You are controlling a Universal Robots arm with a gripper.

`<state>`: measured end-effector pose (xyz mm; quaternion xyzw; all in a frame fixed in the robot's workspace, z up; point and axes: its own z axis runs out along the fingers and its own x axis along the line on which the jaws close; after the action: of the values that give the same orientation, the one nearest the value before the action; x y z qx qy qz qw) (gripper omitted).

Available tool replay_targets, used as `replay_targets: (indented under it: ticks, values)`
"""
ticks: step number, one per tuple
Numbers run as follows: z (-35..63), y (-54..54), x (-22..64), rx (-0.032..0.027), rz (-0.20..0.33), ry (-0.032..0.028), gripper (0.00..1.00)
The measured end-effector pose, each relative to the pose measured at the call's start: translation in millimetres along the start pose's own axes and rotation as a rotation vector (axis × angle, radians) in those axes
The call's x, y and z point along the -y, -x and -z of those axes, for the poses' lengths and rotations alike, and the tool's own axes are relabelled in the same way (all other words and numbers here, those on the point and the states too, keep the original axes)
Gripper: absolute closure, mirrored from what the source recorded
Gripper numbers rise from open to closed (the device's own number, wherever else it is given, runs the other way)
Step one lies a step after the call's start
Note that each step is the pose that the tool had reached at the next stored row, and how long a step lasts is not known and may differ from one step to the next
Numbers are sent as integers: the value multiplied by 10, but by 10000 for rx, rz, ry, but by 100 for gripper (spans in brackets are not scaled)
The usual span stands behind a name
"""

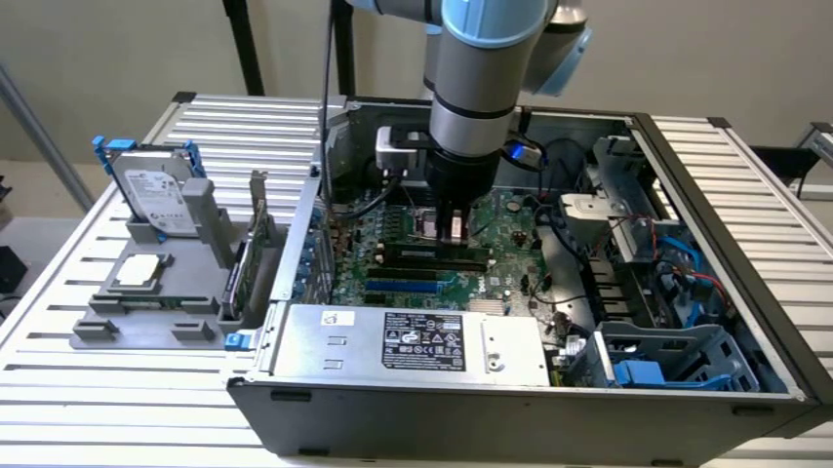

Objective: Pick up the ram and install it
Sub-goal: 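Insert the ram into the slot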

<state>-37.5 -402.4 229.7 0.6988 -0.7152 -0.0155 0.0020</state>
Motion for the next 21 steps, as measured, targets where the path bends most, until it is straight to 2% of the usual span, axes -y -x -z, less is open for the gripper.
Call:
replay_targets:
  ticks: [5,15,21]
  values:
    - [-6,0,-6,2,0,-22,86]
    - [-26,-1,-28,4,2,-118,86]
    - [-38,-1,-38,3,3,-144,86]
